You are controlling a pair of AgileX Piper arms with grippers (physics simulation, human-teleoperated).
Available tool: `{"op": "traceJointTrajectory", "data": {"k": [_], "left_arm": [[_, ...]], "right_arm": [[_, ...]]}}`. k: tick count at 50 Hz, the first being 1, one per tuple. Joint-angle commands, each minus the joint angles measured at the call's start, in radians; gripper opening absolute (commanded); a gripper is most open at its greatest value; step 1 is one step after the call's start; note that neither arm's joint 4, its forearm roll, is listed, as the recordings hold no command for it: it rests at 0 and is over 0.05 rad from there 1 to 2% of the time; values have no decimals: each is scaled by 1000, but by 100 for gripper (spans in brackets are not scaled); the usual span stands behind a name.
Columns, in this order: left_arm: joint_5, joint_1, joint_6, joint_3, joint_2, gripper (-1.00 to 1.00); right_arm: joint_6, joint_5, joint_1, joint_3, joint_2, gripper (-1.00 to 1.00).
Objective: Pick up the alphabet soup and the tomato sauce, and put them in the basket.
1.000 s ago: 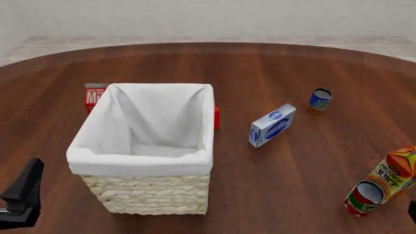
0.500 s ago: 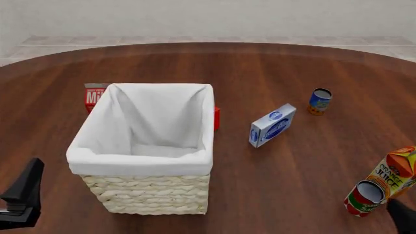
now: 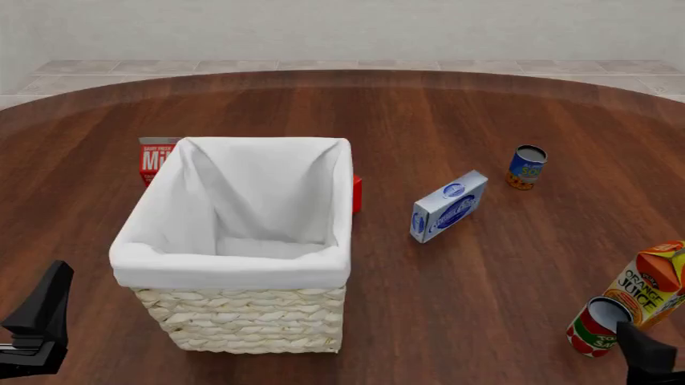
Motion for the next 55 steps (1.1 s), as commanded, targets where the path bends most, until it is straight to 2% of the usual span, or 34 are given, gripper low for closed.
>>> {"op": "traceJointTrajectory", "data": {"k": [1,55], "left_arm": [[0,0,-1,0,0,100],[1,-1,3,0,0,100]], "right_arm": [[-11,-78,-13,49,41,100],[-40,-482,-56,196,343,100]]}}
